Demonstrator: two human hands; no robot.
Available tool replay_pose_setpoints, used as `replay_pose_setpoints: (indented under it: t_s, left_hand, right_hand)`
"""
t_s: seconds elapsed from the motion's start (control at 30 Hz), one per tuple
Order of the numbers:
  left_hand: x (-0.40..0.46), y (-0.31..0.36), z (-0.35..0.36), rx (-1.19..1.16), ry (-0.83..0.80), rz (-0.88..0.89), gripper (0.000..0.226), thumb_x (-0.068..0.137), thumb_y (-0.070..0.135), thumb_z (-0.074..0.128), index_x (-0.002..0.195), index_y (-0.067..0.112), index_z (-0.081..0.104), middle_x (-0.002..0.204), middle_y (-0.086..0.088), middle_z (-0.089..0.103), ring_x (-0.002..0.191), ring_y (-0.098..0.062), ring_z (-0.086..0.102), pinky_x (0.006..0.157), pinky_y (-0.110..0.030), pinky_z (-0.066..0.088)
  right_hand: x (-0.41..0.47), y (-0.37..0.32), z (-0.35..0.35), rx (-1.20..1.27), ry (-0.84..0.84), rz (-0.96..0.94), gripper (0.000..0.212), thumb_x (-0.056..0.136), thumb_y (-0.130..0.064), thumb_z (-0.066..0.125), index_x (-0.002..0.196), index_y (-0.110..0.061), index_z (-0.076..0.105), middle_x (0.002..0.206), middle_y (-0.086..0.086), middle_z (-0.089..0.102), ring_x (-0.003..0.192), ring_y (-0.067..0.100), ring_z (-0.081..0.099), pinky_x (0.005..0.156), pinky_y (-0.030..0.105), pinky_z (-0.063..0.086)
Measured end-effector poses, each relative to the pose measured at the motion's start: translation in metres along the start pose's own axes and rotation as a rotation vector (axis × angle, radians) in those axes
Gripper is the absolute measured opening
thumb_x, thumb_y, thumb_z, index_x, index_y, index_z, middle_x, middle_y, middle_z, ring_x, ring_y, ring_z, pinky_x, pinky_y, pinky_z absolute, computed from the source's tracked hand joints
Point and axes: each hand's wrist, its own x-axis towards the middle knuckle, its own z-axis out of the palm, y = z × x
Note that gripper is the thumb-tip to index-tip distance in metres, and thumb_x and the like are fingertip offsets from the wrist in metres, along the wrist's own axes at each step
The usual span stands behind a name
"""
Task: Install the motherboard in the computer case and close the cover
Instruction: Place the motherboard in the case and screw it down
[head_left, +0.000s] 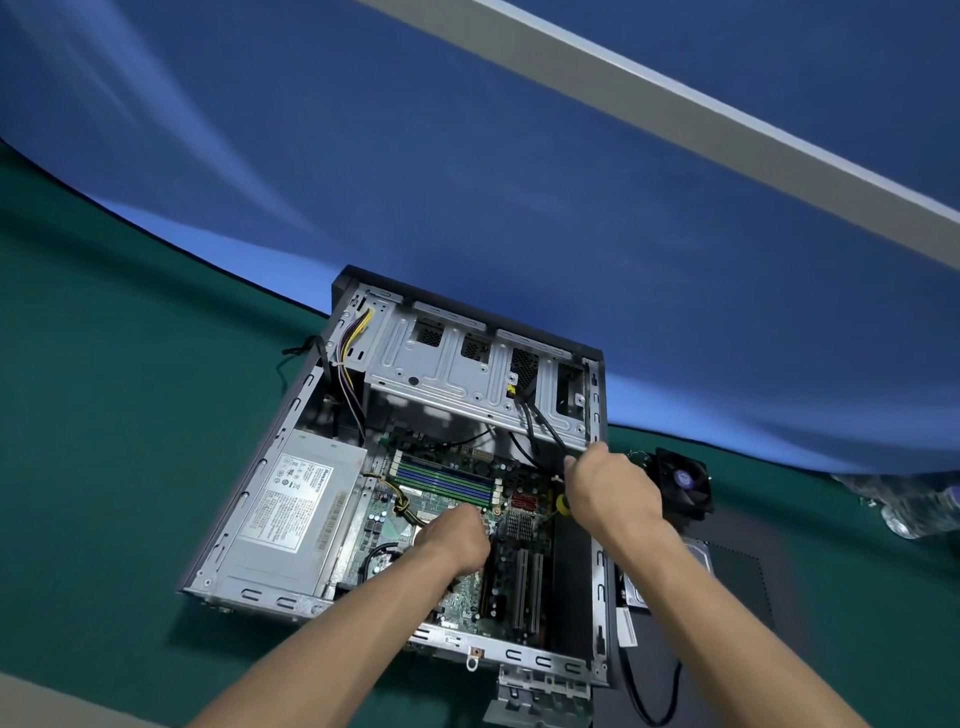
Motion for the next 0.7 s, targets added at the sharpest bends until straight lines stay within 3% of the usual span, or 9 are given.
replay_pose_setpoints:
  t_s: [0.1,0.2,0.3,0.4,0.53,0.63,0.7]
  left_hand:
    - [-0.001,0.0,-0.001,0.002,0.0,0.002,0.019,0.091,0.004,0.048,0.086,0.013,0.063,0.094,-0.005,0.063,0.085,-0.023,0.063,0.078,-0.035,0.05]
    - [0.001,0.0,0.001,-0.026,-0.019,-0.005,0.018,0.091,0.003,0.047,0.083,0.011,0.06,0.088,-0.004,0.06,0.078,-0.022,0.059,0.074,-0.035,0.05]
    - [0.001,0.0,0.002,-0.023,-0.026,-0.007,0.021,0.091,0.002,0.045,0.074,0.012,0.054,0.075,-0.002,0.053,0.071,-0.02,0.053,0.066,-0.031,0.044]
    - [0.0,0.0,0.0,-0.021,-0.032,-0.002,0.02,0.091,0.001,0.045,0.079,0.013,0.056,0.079,-0.002,0.054,0.074,-0.02,0.052,0.067,-0.03,0.042]
    - [0.0,0.0,-0.001,-0.025,-0.038,0.006,0.022,0.09,0.0,0.044,0.08,0.013,0.057,0.084,-0.004,0.056,0.074,-0.02,0.053,0.065,-0.03,0.042]
    - [-0.001,0.001,-0.001,-0.02,-0.037,0.0,0.021,0.09,0.0,0.045,0.078,0.013,0.058,0.084,-0.003,0.055,0.075,-0.02,0.053,0.064,-0.03,0.042]
    - [0.0,0.001,0.0,-0.02,-0.038,-0.001,0.021,0.09,0.001,0.046,0.076,0.012,0.057,0.081,-0.004,0.055,0.074,-0.02,0.054,0.065,-0.03,0.042]
  right_hand:
    - [0.001,0.003,-0.004,0.019,-0.082,-0.004,0.041,0.1,-0.034,0.042,0.127,-0.004,0.036,0.122,0.015,0.056,0.105,0.033,0.059,0.076,0.035,0.044]
    - [-0.001,0.004,-0.001,0.033,-0.025,0.022,0.031,0.1,-0.021,0.037,0.117,0.002,0.052,0.107,0.016,0.066,0.094,0.031,0.065,0.075,0.033,0.05]
    - [-0.004,0.0,0.003,0.065,-0.033,0.05,0.041,0.098,-0.034,0.042,0.126,-0.003,0.042,0.115,0.014,0.062,0.101,0.031,0.06,0.077,0.034,0.045]
    - [-0.001,-0.004,0.001,0.154,-0.119,0.03,0.042,0.094,-0.026,0.052,0.126,-0.007,0.032,0.112,0.015,0.057,0.097,0.032,0.059,0.078,0.038,0.051]
    - [-0.002,0.002,0.006,0.084,0.043,0.049,0.039,0.101,-0.033,0.037,0.121,-0.001,0.049,0.115,0.018,0.063,0.103,0.034,0.059,0.078,0.034,0.045]
    - [-0.002,0.007,0.003,0.13,-0.061,0.052,0.047,0.096,-0.037,0.048,0.129,-0.004,0.04,0.127,0.018,0.053,0.108,0.035,0.057,0.083,0.037,0.046]
    - [-0.002,0.005,0.002,0.157,-0.11,0.015,0.046,0.093,-0.03,0.054,0.128,-0.006,0.036,0.128,0.019,0.048,0.105,0.037,0.059,0.083,0.04,0.05]
